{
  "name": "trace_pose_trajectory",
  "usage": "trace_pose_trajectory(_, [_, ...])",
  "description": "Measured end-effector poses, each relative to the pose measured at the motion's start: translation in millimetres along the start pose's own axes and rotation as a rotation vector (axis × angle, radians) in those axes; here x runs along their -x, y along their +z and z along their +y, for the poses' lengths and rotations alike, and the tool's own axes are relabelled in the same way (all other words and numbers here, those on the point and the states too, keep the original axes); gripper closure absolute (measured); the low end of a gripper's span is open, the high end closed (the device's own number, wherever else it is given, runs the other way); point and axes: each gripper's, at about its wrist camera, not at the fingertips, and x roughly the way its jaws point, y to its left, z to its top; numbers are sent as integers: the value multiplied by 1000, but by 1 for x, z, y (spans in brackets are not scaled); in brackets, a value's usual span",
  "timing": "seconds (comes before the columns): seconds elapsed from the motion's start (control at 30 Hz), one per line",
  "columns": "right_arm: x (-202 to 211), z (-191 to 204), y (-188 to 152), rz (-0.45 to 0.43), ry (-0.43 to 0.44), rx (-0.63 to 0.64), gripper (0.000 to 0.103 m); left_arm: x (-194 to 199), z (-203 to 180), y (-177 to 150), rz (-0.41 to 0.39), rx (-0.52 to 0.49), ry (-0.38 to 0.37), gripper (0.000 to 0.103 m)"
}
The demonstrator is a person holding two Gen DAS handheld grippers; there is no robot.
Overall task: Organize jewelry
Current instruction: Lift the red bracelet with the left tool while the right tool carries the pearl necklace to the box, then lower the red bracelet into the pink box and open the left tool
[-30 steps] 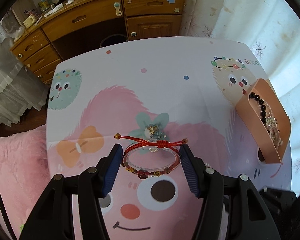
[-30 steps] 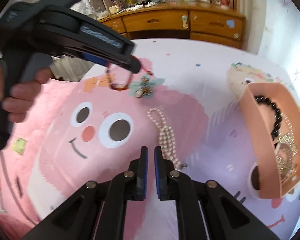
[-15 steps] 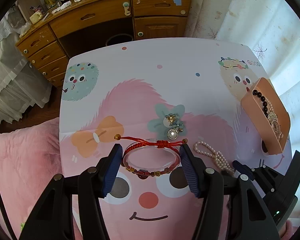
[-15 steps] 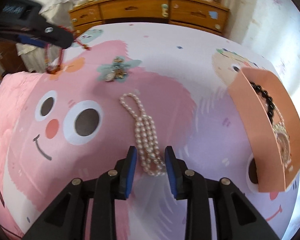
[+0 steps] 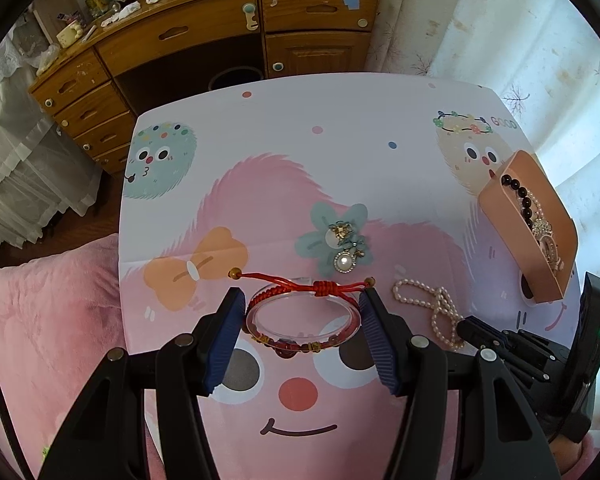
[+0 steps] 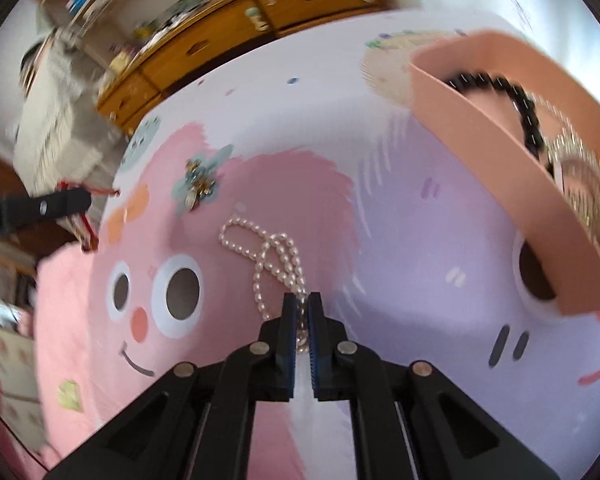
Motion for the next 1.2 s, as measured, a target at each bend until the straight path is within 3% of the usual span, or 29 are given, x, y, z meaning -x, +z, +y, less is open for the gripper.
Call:
trace_pose_trajectory(0.43, [46, -22, 7, -68, 149, -106, 99, 7, -37, 0, -6, -61, -22, 46])
trace_pose_trajectory(0.83, [134, -33, 39, -241, 191, -44, 98, 16, -81, 15, -12, -127, -71, 46])
trace_pose_trajectory(0.97, [167, -35, 54, -305, 175, -2, 98, 22, -93, 25, -12, -124, -103, 46])
trace_pose_trajectory(1.2, [227, -40, 77, -426, 159, 62, 98, 33, -111, 36, -25, -110, -95, 46])
